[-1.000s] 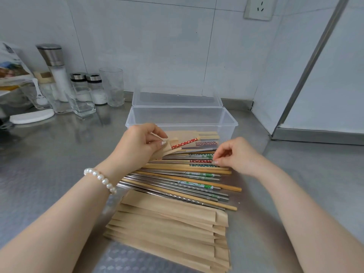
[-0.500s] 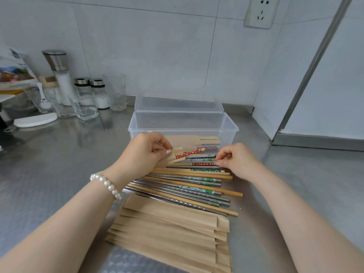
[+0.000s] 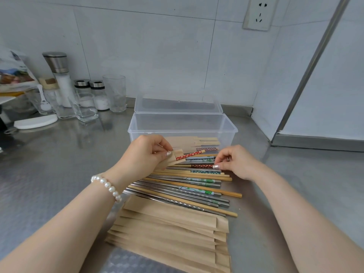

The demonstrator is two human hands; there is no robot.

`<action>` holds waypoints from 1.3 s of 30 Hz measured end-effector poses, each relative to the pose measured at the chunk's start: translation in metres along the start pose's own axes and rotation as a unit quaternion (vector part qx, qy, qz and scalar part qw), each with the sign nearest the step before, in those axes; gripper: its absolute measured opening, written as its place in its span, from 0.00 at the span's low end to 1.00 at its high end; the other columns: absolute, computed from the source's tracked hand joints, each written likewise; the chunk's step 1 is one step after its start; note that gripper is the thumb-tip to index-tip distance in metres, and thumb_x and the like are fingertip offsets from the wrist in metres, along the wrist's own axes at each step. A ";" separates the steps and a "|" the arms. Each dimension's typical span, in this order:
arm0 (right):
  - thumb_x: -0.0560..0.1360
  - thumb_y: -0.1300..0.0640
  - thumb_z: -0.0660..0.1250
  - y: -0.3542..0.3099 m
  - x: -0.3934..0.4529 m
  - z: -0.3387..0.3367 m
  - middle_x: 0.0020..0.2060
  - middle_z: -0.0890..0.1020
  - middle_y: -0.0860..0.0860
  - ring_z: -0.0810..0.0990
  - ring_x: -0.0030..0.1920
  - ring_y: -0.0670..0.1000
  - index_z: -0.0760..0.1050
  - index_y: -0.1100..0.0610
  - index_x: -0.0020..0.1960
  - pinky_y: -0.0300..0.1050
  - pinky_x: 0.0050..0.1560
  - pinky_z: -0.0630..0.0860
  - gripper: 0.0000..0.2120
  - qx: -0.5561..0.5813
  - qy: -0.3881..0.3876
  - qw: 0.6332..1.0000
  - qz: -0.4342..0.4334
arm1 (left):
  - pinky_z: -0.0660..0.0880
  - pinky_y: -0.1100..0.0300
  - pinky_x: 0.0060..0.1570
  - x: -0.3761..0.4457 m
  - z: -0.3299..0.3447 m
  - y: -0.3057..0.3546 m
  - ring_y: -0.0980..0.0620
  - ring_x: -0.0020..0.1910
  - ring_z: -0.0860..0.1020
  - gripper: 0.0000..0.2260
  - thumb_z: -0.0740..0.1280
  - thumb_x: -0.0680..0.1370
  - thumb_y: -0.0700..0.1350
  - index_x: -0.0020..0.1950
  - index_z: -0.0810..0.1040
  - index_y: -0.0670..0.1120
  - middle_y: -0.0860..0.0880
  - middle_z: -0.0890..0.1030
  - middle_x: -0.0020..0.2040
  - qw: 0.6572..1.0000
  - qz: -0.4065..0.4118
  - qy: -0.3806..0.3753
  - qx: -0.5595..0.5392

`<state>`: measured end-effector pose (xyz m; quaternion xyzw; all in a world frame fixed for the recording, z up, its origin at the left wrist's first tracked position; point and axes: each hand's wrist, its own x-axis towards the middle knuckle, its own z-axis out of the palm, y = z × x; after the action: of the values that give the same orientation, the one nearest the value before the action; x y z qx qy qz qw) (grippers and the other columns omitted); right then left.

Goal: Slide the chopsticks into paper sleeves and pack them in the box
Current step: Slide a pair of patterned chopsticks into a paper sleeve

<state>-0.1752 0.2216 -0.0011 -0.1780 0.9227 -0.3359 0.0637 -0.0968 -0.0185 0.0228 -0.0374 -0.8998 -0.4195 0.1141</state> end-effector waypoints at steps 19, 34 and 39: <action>0.67 0.59 0.69 -0.007 -0.023 -0.057 0.25 0.78 0.49 0.73 0.26 0.45 0.82 0.56 0.33 0.34 0.26 0.69 0.06 0.572 0.233 0.782 -0.088 | 0.77 0.65 0.36 0.000 -0.002 0.000 0.54 0.32 0.82 0.04 0.68 0.74 0.39 0.41 0.78 0.48 0.52 0.84 0.37 1.000 0.000 -0.005 -0.021; 0.79 0.51 0.60 0.002 -0.018 -0.054 0.17 0.70 0.47 0.65 0.20 0.45 0.69 0.56 0.36 0.34 0.22 0.59 0.15 0.541 0.403 0.738 -0.021 | 0.80 0.56 0.43 -0.002 -0.001 0.001 0.55 0.35 0.82 0.06 0.67 0.75 0.39 0.40 0.78 0.49 0.49 0.84 0.39 0.999 0.002 -0.018 -0.043; 0.78 0.51 0.61 -0.003 -0.017 -0.046 0.18 0.72 0.47 0.67 0.21 0.46 0.70 0.56 0.37 0.35 0.22 0.60 0.14 0.523 0.400 0.753 -0.022 | 0.79 0.56 0.47 -0.002 0.000 0.001 0.56 0.39 0.82 0.06 0.67 0.74 0.39 0.41 0.78 0.50 0.51 0.84 0.39 0.999 0.011 -0.027 -0.039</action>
<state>-0.1698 0.2534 0.0358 0.0130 0.5403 -0.8077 -0.2356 -0.0945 -0.0176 0.0230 -0.0627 -0.8849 -0.4522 0.0927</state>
